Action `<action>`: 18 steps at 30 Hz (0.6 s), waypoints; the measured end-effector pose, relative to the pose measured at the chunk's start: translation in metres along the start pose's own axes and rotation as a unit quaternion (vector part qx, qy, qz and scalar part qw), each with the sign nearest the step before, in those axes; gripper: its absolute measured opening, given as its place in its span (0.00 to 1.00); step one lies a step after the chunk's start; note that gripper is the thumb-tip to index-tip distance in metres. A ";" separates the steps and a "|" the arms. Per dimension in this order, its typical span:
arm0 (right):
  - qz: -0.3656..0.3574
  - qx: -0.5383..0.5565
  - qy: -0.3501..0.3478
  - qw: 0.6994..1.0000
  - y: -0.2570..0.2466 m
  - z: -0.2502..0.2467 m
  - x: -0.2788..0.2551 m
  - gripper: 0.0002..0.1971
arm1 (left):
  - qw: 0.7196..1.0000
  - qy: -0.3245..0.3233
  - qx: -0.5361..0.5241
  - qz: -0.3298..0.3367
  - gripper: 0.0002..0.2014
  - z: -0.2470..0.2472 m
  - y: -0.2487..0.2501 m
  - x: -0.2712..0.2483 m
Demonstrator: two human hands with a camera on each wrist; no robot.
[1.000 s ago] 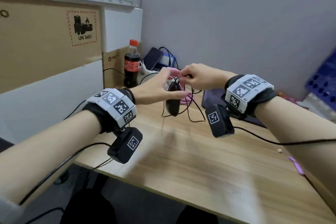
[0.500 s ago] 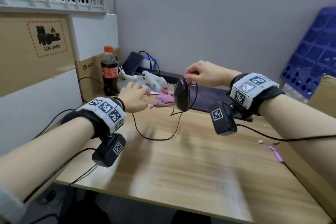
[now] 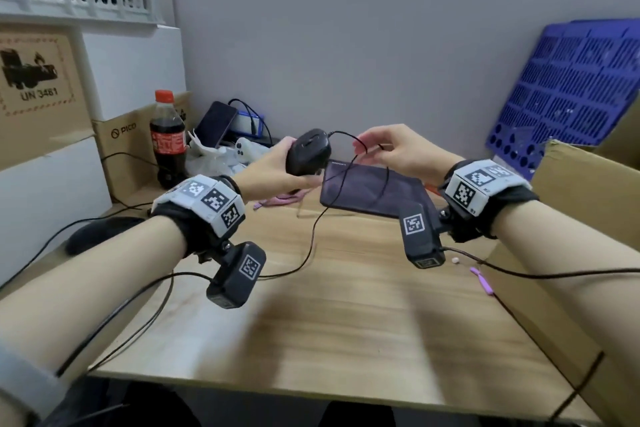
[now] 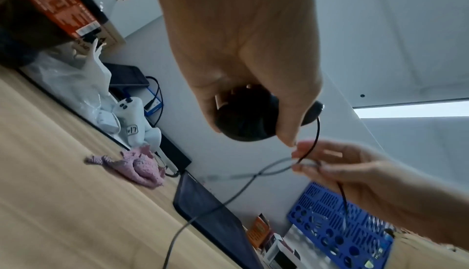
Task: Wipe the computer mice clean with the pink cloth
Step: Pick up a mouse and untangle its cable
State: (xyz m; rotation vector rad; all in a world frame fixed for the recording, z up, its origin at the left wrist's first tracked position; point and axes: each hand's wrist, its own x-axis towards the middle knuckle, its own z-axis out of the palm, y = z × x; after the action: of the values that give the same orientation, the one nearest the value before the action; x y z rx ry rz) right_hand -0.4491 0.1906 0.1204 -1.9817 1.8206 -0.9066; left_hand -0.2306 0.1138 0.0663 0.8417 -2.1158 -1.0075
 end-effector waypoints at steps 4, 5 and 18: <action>0.200 -0.049 -0.134 0.969 0.039 -0.004 -0.019 0.33 | 0.995 0.094 0.016 -0.007 0.29 -0.022 -0.006 0.008; 0.252 -0.122 -0.217 0.935 0.042 -0.006 -0.024 0.33 | 0.993 0.110 0.030 -0.009 0.29 -0.026 -0.007 0.009; 0.054 0.125 -0.037 0.990 -0.008 0.038 -0.006 0.14 | 0.992 -0.020 -0.123 -0.026 0.16 0.007 0.028 0.016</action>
State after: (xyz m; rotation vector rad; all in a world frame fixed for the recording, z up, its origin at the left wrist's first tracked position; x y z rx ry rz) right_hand -0.4193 0.1904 0.0954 -1.7255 1.6658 -0.9631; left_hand -0.2530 0.1185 0.0895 0.7631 -1.9586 -1.2910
